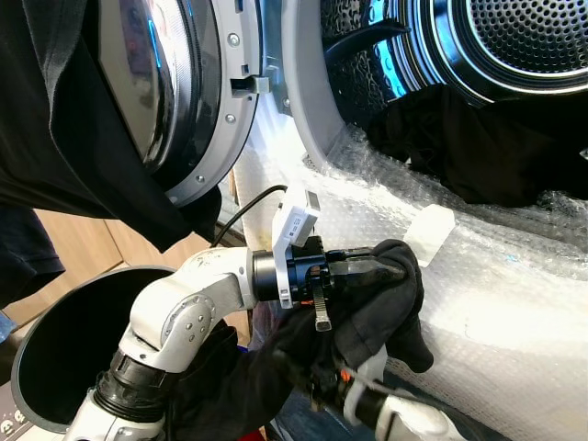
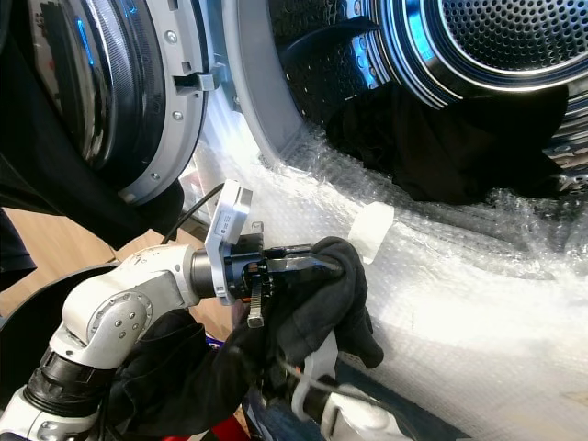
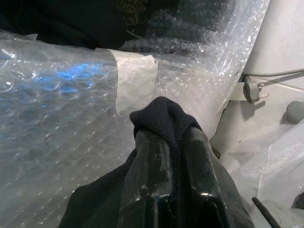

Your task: Clothes washing

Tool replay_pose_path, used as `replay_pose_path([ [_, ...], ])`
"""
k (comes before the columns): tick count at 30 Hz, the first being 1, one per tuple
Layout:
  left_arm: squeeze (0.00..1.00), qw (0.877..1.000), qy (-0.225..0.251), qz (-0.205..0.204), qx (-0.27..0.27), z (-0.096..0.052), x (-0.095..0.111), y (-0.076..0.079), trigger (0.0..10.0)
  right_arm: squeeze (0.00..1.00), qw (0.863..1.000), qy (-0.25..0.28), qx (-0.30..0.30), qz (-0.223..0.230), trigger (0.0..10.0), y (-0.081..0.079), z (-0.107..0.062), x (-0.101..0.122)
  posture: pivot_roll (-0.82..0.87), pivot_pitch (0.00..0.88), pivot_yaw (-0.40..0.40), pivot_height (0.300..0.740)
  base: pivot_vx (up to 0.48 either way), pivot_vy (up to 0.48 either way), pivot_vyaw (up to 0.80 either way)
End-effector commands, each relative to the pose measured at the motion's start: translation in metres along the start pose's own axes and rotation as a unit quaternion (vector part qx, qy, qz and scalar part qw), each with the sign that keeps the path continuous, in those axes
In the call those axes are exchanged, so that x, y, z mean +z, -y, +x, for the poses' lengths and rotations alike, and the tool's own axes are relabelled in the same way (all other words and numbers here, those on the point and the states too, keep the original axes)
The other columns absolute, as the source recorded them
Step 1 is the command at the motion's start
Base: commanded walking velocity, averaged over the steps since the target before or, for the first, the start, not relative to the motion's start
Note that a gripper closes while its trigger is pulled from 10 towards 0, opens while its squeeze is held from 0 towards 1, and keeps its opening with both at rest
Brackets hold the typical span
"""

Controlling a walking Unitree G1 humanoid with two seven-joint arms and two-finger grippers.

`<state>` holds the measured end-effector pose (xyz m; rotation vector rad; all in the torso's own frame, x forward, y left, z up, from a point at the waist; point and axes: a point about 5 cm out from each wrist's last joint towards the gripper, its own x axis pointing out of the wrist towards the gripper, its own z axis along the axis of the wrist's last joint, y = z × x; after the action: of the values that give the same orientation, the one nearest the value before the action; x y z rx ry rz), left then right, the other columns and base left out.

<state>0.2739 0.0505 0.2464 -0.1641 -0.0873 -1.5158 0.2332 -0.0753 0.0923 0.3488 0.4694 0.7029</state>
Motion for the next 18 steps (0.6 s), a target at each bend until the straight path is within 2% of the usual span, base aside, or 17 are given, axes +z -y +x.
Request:
replay_pose_path([
  [1,0.0,1.0,0.007,0.01,-0.003,0.0,0.004,0.0,0.0,0.31,1.0,-0.003,-0.003,0.015,10.0,0.0,0.0,0.0,0.04,0.0,-0.022,0.74,0.0,0.0,0.0],
  [2,0.0,1.0,0.007,0.01,-0.003,0.0,0.004,0.0,0.0,0.31,1.0,-0.006,-0.008,0.02,10.0,0.0,0.001,0.0,0.04,0.0,-0.022,0.74,0.0,0.0,0.0],
  [3,0.0,1.0,0.008,0.009,-0.003,0.0,0.003,0.001,0.0,0.0,1.0,-0.012,-0.012,0.021,10.0,0.0,0.001,-0.001,0.04,0.0,-0.024,0.74,0.0,0.0,0.0],
  [5,0.0,1.0,0.009,0.008,-0.002,0.001,0.002,0.001,0.0,0.0,0.999,-0.051,-0.016,0.004,10.0,0.0,0.002,-0.012,0.04,0.0,-0.028,0.74,0.0,0.0,0.0],
  [7,0.0,1.0,0.01,0.007,-0.001,0.002,0.002,0.001,0.0,0.0,0.997,-0.054,-0.039,0.038,10.0,0.004,0.004,-0.014,0.05,0.0,-0.028,0.74,0.0,0.0,0.0],
  [8,0.0,1.0,0.005,0.008,-0.005,0.003,0.0,0.001,0.0,0.0,0.992,-0.052,-0.085,0.082,10.0,0.013,0.007,-0.013,0.05,0.0,-0.027,0.74,0.0,0.0,0.0],
  [14,0.0,1.0,0.002,0.009,-0.008,0.004,-0.001,0.002,0.0,0.0,0.987,-0.054,-0.108,0.103,10.0,0.016,0.009,-0.012,0.04,0.0,-0.027,0.74,0.0,0.0,0.0],
  [15,0.0,1.0,0.006,0.007,-0.01,0.005,-0.001,0.002,0.0,0.0,0.984,-0.031,-0.112,0.132,10.0,0.018,0.008,-0.007,0.03,0.0,-0.031,0.74,0.0,0.0,0.0],
  [16,0.0,1.0,0.006,0.007,-0.01,0.005,-0.001,0.002,0.0,0.0,0.984,-0.031,-0.112,0.132,10.0,0.018,0.008,-0.007,0.03,0.0,-0.031,0.74,0.0,0.0,0.0],
  [17,0.0,1.0,0.012,0.004,-0.012,0.007,0.0,0.003,0.0,0.0,0.979,0.008,-0.109,0.175,8.9,0.02,0.006,0.001,0.03,0.0,-0.03,0.74,0.0,0.0,0.0],
  [18,0.0,1.0,0.012,0.004,-0.012,0.007,0.0,0.003,0.0,0.0,0.979,0.008,-0.109,0.175,8.9,0.02,0.006,0.001,0.03,0.0,-0.03,0.74,0.0,0.0,0.0],
])
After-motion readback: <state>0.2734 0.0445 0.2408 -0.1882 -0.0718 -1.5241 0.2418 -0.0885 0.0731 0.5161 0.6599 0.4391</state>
